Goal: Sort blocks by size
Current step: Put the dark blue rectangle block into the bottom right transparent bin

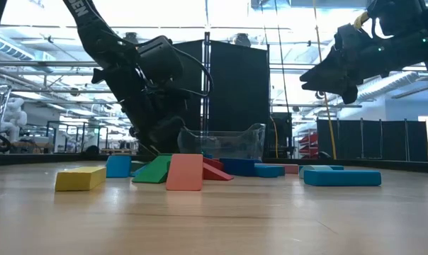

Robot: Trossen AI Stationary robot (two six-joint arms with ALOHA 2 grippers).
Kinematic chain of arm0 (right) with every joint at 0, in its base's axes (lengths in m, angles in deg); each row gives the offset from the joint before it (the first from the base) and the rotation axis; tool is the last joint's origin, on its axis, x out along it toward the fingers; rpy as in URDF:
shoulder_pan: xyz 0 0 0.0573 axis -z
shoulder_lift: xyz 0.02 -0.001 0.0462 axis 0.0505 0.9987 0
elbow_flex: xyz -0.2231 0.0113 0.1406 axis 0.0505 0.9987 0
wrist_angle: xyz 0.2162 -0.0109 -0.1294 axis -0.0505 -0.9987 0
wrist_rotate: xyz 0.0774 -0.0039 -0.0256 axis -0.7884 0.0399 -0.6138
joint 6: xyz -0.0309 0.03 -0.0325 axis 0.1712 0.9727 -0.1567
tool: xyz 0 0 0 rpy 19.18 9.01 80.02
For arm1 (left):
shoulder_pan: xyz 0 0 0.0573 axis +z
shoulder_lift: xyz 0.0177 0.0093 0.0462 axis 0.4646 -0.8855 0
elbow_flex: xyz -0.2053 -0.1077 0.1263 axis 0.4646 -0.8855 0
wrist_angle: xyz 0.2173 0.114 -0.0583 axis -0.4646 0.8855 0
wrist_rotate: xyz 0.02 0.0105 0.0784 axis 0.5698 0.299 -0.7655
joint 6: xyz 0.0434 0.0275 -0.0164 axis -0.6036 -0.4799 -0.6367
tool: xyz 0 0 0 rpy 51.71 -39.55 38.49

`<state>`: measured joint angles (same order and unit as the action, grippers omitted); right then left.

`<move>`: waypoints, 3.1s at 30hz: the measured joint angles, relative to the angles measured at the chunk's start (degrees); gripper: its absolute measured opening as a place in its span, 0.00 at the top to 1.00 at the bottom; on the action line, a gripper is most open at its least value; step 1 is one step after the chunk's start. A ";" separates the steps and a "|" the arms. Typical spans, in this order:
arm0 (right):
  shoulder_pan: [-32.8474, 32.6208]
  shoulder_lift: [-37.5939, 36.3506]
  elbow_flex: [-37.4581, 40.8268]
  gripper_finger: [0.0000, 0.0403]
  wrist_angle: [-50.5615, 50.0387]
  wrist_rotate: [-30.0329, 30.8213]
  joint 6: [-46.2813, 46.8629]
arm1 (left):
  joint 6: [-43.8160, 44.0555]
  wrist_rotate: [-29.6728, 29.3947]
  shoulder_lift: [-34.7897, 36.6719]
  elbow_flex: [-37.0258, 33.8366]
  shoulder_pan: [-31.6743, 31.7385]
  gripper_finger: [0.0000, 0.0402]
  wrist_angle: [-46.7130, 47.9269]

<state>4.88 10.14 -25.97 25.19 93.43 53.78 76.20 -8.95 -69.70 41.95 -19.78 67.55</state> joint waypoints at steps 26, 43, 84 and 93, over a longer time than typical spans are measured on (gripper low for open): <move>0.00 -0.02 0.00 0.67 -0.68 -0.01 0.02 | 1.52 0.63 0.00 0.00 -0.12 0.54 0.15; 0.01 -0.02 0.00 0.67 -1.47 -0.02 0.99 | 1.11 -1.47 1.10 0.00 -2.71 0.65 0.28; -19.54 25.20 -20.98 0.52 -6.80 9.04 -43.34 | 1.71 24.30 14.38 9.08 -6.16 0.66 0.29; -19.52 31.58 -24.21 0.54 -5.33 9.31 -49.60 | 3.09 26.12 14.36 10.71 -6.16 0.66 0.07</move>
<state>-14.64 41.72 -50.17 19.86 102.74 4.18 79.29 17.17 -55.34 52.66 -25.95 67.62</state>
